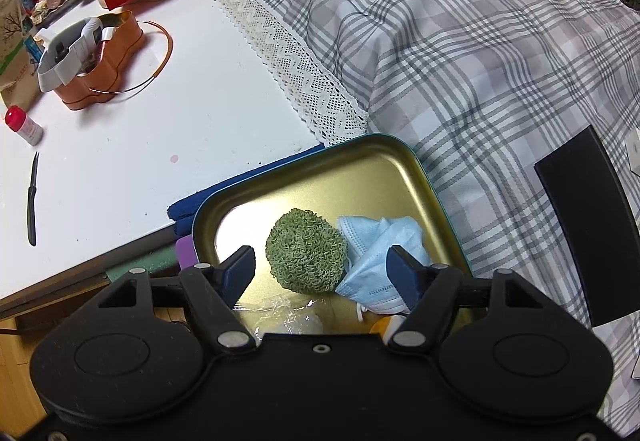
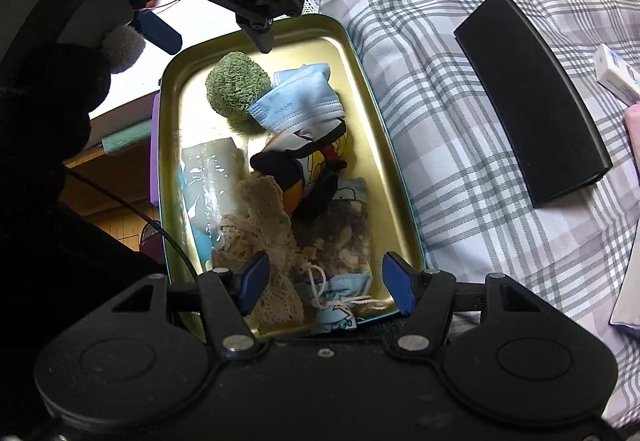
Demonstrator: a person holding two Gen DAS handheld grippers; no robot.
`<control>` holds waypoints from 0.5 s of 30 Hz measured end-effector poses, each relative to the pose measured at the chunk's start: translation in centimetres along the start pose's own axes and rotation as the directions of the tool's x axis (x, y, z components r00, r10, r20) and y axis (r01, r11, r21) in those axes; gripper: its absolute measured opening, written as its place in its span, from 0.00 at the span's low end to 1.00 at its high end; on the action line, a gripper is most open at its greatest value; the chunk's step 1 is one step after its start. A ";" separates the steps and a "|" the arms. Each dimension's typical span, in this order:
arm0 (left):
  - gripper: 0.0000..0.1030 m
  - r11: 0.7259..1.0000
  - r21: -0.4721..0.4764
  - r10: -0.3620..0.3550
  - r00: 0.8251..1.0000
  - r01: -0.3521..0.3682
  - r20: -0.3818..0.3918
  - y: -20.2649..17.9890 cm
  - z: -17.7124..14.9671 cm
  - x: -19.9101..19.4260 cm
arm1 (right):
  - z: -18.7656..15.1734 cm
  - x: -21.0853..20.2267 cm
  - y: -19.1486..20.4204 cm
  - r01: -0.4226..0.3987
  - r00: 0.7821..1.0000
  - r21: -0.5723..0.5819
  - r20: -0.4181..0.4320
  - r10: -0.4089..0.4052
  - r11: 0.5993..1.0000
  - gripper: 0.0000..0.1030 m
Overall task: Organize soft objects
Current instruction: 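Open left tool to drop the scrubber while right tool releases the lace cloth in tray, then move both open tools from the tray toward the tissue packs and pink pouch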
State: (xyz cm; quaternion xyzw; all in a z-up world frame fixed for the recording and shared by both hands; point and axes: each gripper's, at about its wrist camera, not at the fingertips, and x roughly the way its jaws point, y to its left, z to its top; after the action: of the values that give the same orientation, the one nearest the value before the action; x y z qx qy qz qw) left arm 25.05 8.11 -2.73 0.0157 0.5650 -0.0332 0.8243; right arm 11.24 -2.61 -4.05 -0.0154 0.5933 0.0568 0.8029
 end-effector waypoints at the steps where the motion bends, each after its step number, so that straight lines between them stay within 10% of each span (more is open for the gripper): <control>1: 0.66 1.000 0.002 0.000 1.000 0.000 0.002 0.0 0.0 -0.1 | 0.0 0.0 0.0 0.003 1.000 0.001 0.000 -0.003 1.000 0.60; 15: 0.66 1.000 0.012 -0.016 1.000 0.016 0.009 -0.2 -1.2 -0.6 | -0.7 -0.5 -0.2 0.049 0.999 0.018 0.002 -0.049 0.999 0.60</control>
State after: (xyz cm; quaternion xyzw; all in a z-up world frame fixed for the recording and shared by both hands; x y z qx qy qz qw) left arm 23.74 8.00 -2.62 0.0159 0.5613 -0.0435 0.8263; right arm 10.49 -2.91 -3.76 -0.0229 0.5923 0.0319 0.8048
